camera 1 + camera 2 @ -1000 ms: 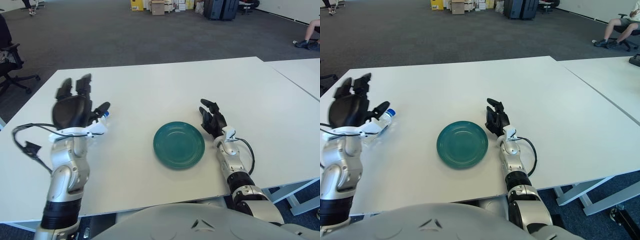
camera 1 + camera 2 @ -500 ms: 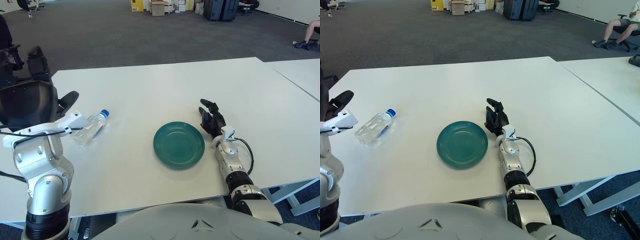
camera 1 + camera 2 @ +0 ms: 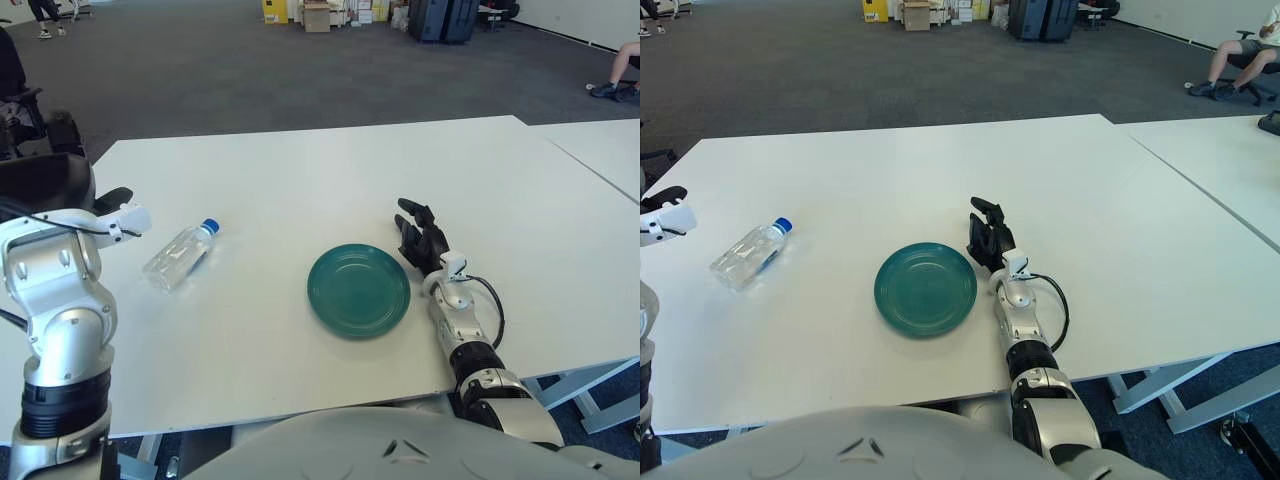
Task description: Put the bottle into the plate.
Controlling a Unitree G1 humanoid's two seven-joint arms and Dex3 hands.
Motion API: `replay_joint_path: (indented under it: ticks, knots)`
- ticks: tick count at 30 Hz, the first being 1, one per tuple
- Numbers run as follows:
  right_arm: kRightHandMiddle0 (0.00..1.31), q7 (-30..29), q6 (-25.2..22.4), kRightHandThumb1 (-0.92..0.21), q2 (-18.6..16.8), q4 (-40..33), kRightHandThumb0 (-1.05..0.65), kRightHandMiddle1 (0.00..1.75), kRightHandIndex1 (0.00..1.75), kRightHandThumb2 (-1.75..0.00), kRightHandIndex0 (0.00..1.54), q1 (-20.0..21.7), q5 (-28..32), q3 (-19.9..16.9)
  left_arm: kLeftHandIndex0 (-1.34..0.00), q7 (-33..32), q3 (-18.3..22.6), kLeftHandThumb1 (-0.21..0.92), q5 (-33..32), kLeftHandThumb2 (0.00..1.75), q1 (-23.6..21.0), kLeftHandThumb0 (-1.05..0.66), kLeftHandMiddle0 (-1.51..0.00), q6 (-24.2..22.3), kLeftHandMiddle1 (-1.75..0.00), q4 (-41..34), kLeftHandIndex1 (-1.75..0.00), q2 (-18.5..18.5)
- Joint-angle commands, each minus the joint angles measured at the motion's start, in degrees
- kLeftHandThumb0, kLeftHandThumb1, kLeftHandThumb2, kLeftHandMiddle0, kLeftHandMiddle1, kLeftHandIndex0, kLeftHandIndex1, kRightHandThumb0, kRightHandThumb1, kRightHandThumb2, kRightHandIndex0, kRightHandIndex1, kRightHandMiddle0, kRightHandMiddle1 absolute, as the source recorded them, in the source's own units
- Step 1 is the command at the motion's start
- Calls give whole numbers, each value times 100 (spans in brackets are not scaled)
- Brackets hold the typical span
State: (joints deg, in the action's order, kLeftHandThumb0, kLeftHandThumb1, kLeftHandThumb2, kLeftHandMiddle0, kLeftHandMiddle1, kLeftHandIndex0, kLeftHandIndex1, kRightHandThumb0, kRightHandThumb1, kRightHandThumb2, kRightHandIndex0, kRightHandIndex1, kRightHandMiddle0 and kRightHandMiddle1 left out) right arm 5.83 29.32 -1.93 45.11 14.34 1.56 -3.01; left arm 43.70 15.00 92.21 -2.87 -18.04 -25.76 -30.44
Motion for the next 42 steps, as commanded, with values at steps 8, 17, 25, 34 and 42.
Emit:
replay_joint_path:
  ticks: [8, 17, 25, 34, 42]
  knots:
    - [0, 170, -27, -92, -10, 406, -60, 81, 1, -78, 33, 85, 114, -86, 0, 411, -316, 92, -1190, 72, -440, -105, -3, 191, -1, 1439, 0, -409]
    - [0, 156, 80, -92, 9, 596, -63, 84, 0, -78, 32, 178, 106, -135, 0, 863, -741, 92, -2119, 71, -698, -105, -10, 235, -4, 2032, 0, -891]
    - [0, 102, 53, -92, 54, 543, -62, 84, 1, -78, 33, 168, 63, -102, 0, 1111, -1106, 92, -2489, 72, -778, -105, -21, 14, -9, 2101, 0, -1057]
    - [0, 79, 43, -92, 85, 509, -62, 82, 1, -78, 33, 167, 48, -78, 0, 1170, -1305, 92, -3024, 74, -826, -105, -27, -108, -11, 2167, 0, -1212]
    - [0, 62, 13, -92, 89, 489, -59, 82, 1, -79, 34, 176, 54, -72, 0, 1391, -1553, 92, -3206, 71, -925, -101, -28, -495, -11, 2126, 0, -1262]
